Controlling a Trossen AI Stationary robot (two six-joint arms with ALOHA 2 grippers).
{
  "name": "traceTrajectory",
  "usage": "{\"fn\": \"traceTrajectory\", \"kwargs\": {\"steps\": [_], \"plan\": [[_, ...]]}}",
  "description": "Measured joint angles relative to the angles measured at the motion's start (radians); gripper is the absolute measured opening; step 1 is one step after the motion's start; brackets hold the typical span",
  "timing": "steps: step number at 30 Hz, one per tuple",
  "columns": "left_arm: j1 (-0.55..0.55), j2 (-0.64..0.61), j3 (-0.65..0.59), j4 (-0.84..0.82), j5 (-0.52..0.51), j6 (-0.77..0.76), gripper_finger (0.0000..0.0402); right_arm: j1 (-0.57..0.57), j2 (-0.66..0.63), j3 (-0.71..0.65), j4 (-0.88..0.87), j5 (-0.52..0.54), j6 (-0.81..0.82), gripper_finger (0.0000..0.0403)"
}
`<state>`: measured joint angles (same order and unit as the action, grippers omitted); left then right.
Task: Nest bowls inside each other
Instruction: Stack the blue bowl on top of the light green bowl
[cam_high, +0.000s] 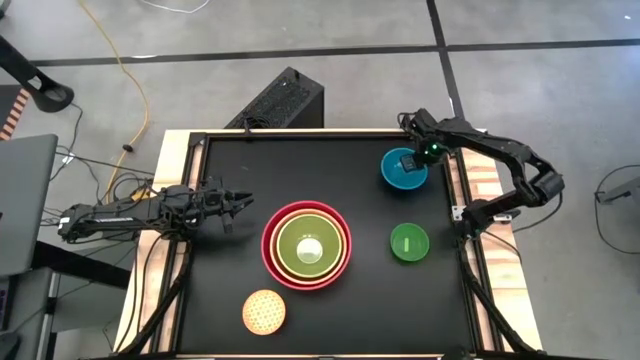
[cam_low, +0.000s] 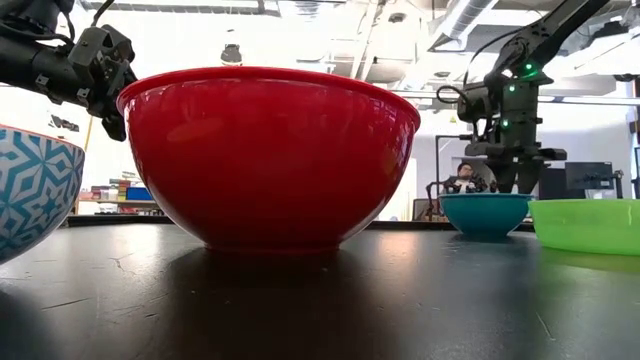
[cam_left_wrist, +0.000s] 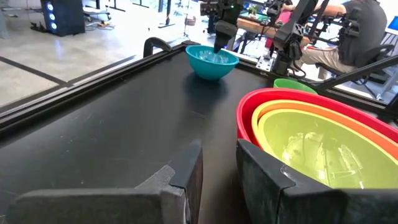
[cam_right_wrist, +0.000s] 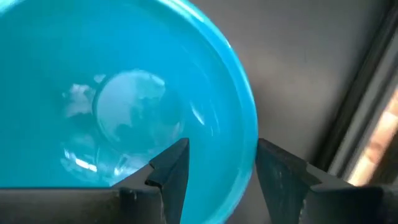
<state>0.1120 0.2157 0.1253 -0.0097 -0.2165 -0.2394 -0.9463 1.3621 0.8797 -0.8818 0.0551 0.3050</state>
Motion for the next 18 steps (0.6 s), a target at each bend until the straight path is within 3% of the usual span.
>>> {"fn": "traceTrajectory", "kwargs": {"steps": [9,13,18], "plan": [[0.0,0.0,0.0,0.0,0.0,-0.004,0.0087,-0.02,0.0,-0.05,0.083,0.0,0.016,0.018],[0.0,0.0,0.0,0.0,0.0,-0.01,0.0087,-0.043,0.0,-0.07,0.099,0.0,0.035,0.0145],[0.0,0.0,0.0,0.001,0.0,-0.011,0.0087,-0.043,0.0,-0.072,0.127,-0.004,0.035,0.0073]]}}
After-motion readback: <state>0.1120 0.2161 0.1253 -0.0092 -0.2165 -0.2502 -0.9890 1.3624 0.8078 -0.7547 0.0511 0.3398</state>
